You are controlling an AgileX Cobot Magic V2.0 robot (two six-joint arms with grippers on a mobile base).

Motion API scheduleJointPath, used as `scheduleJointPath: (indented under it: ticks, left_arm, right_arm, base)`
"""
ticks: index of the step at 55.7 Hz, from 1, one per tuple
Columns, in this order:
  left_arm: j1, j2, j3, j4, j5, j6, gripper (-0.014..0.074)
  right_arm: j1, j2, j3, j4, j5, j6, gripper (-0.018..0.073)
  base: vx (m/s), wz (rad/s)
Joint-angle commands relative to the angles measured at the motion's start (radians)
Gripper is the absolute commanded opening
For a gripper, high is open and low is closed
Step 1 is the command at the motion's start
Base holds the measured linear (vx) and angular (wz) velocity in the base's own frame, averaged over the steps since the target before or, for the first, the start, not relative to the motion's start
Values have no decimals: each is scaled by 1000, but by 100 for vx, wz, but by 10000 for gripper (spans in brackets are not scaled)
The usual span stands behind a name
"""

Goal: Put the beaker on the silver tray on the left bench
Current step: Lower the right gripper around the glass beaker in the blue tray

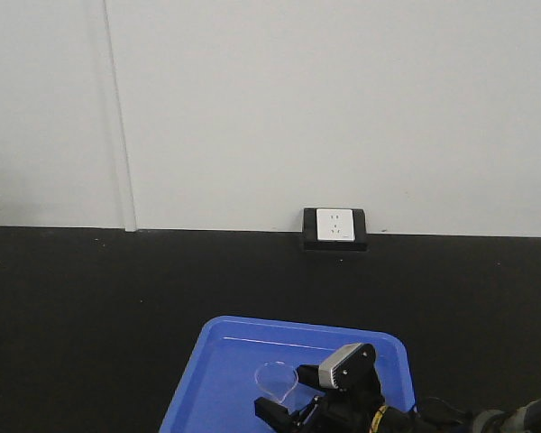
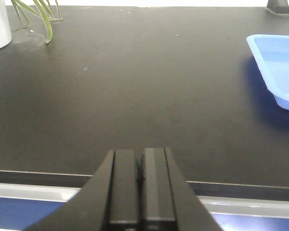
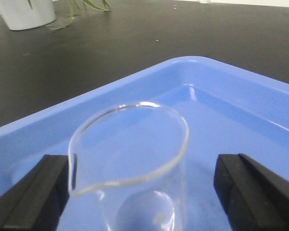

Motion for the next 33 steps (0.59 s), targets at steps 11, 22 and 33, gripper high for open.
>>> scheduleJointPath:
  ticks: [11, 22, 33]
  left_arm:
    - [-5, -16, 28, -7, -77, -6, 1]
    - [-5, -16, 28, -7, -77, -6, 1]
    - [-5, -16, 28, -7, -77, -6, 1]
  right_arm:
    - [0, 7, -128, -14, -68, 62, 616]
    - [0, 39, -163, -35, -66, 66, 570]
    - [0, 39, -162, -39, -58, 59, 346]
  base:
    - [0, 0]
    - [0, 0]
    - [0, 0]
